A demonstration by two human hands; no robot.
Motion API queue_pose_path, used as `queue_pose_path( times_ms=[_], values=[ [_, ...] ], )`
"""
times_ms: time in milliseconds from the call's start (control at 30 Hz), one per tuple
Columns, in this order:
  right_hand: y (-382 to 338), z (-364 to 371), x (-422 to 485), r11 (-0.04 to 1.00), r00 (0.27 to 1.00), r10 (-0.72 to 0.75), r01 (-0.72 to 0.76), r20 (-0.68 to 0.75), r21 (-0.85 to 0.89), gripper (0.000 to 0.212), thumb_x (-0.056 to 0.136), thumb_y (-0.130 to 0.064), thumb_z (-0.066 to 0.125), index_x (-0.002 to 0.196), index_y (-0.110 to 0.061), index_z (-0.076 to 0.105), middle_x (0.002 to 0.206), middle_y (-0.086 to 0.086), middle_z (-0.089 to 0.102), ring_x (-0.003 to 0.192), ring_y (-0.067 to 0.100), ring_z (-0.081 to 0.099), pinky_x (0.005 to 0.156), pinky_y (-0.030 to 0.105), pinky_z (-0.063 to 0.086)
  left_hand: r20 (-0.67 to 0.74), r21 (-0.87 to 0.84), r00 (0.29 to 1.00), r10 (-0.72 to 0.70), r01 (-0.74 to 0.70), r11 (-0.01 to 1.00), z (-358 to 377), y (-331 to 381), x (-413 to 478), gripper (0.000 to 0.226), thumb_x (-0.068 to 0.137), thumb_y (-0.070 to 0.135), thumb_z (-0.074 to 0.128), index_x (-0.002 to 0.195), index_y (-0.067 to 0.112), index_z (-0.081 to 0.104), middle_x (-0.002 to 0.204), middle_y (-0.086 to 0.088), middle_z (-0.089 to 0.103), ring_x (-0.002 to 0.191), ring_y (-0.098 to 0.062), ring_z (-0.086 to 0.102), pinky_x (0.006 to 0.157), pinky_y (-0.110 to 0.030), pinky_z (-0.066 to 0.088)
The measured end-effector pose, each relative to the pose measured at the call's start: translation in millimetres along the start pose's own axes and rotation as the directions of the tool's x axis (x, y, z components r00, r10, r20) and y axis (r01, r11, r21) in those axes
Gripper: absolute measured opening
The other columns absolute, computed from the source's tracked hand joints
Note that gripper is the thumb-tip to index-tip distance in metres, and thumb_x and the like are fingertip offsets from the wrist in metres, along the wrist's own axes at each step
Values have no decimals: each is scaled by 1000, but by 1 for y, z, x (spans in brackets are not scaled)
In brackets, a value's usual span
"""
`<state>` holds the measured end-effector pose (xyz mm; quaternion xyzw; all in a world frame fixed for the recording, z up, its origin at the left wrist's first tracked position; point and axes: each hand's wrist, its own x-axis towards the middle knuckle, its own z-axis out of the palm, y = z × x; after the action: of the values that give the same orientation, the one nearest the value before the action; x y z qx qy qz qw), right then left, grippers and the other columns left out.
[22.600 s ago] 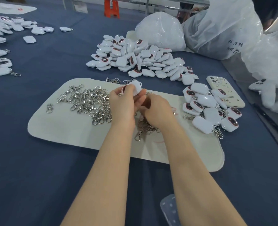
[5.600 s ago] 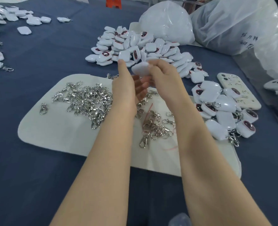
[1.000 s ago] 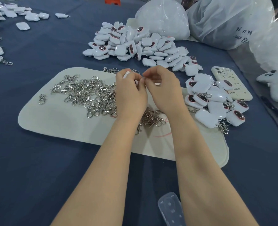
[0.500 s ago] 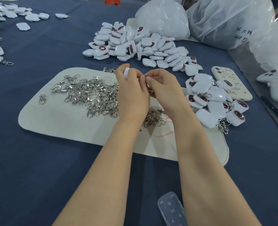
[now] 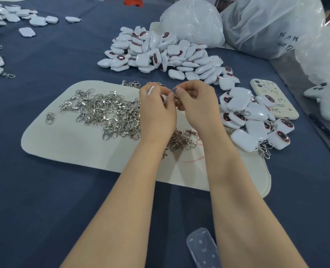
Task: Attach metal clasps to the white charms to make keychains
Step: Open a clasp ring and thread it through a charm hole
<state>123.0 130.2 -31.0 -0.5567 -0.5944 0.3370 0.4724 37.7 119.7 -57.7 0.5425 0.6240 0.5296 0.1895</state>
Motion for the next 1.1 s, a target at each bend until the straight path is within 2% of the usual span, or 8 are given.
queue_pose_path(
  times_ms=[67,233,400,567,633,767,933,1100],
  values=[
    [-1,0,0,1000,1000,7,-7,-5,26,17,91,-7,57,78,-19,59,76,6,66,67,18,62,79,43,56,1,1,1000,4,-4,1000,0,-1,1,10,91,9,54,92,6,64,122,-10,50,75,24,42,70,2,30],
    [-1,2,-1,1000,1000,-25,25,-7,16,19,89,-5,57,77,-20,56,69,2,62,63,17,60,77,42,56,-35,-50,999,-21,19,999,-1,0,1,9,89,8,56,89,7,65,120,-9,52,76,13,44,71,2,30],
    [0,2,-1,999,999,-44,44,1,-9,11,89,-7,59,84,-16,57,70,2,63,60,13,59,76,39,55,-36,-101,998,-49,46,994,-2,3,0,9,87,7,56,82,11,63,118,-11,54,76,21,43,68,3,30],
    [0,3,-3,996,995,-84,85,44,-9,14,87,-5,59,86,-18,54,82,3,65,82,23,63,85,43,52,-67,-124,996,-65,57,991,-4,3,1,8,86,7,56,81,11,60,117,-12,55,72,26,41,66,2,32],
    [1,2,-2,991,990,-125,127,70,-33,14,86,-3,59,87,-16,55,83,-5,62,82,17,61,85,36,52,-67,-107,996,-65,58,993,-5,3,2,8,87,7,56,81,11,60,116,-13,55,70,24,41,66,1,32],
    [3,3,-3,976,979,-200,202,24,-77,14,86,-3,61,88,-16,55,79,-14,57,71,-1,53,71,9,43,-65,-94,995,-76,69,993,-6,3,3,7,87,10,58,80,12,59,115,-9,54,69,23,43,64,3,31],
    [5,3,-3,973,978,-210,210,17,-96,11,86,-5,61,86,-15,58,80,-9,60,68,0,52,66,6,40,-62,-87,997,-48,43,995,-5,1,2,7,89,7,56,84,9,61,115,-13,55,71,26,40,66,4,29],
    [7,6,-4,978,980,-198,197,-12,-74,10,85,-5,63,87,-13,58,77,-14,57,66,-3,52,65,5,39,-68,-72,997,-32,27,997,-3,-2,2,10,92,8,54,93,3,63,117,-14,54,75,30,38,68,4,29]
  ],
)
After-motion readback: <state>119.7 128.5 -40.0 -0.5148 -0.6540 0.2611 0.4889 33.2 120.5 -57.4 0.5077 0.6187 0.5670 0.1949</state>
